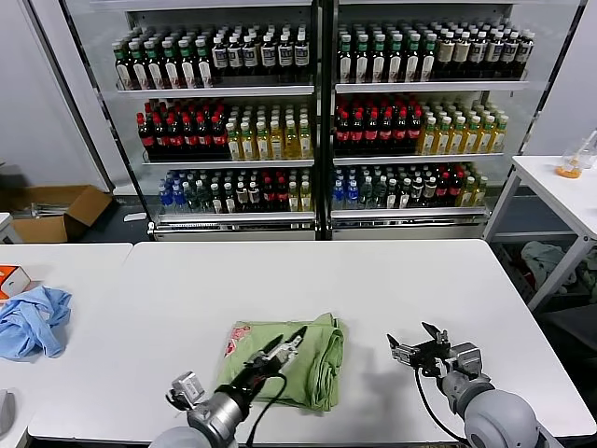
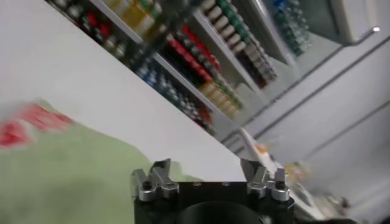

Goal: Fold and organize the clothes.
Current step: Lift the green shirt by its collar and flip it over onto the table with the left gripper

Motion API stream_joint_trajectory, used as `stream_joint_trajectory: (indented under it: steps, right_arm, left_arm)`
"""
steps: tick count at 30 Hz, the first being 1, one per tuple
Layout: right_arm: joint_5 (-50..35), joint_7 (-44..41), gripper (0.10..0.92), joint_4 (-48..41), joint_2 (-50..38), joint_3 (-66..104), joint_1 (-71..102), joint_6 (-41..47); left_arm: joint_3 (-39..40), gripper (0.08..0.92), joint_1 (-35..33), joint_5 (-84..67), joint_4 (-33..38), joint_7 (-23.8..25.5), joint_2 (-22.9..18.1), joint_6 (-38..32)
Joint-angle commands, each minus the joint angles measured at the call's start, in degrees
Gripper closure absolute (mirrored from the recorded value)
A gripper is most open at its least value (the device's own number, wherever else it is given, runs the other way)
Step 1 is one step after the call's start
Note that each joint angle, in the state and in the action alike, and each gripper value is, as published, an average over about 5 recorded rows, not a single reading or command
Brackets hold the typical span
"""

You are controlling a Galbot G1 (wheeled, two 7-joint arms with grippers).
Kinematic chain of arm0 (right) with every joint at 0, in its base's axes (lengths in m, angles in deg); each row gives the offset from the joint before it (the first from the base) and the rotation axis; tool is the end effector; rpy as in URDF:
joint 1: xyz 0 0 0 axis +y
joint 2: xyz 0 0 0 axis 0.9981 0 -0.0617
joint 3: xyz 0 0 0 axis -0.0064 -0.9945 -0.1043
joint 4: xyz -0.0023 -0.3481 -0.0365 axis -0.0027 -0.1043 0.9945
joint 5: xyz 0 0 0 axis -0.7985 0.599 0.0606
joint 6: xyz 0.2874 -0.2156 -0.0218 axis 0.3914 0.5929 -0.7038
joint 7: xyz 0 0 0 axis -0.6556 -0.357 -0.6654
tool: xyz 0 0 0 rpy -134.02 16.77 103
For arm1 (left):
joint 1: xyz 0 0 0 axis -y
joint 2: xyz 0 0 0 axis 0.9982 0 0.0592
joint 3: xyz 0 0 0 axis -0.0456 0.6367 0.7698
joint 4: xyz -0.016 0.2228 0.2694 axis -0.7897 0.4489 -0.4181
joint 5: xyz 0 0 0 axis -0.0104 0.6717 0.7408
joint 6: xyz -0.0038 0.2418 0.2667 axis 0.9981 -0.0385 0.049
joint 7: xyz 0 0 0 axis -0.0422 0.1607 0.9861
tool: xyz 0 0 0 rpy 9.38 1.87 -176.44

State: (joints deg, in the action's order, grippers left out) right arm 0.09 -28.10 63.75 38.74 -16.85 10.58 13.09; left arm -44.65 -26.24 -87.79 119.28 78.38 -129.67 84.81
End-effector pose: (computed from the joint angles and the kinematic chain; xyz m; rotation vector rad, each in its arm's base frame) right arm 0.2579 -0.0808 -0.2534 0.3239 -2.5946 0.2122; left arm 0.2122 -0.0213 -0.2662 -0.5222 -2.4628 0.9674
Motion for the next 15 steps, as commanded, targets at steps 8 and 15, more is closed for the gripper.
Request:
stream_joint_trajectory:
  steps: [8,15]
  right_arm:
    - [-0.06,-0.11,0.203,-0.29,-0.37,-0.16,-0.69,-0.17]
    - [-0.05,-0.08,0.203,-0.08,-0.43,0.2,-0.44,-0.16]
  left_arm:
    - [-11.05,0.177,-2.98,13.75,-4.04,-1.91,2.53,-1.22]
    - [-8.98,0.177,-2.05,12.91,-6.36,-1.27,1.72,-0.27]
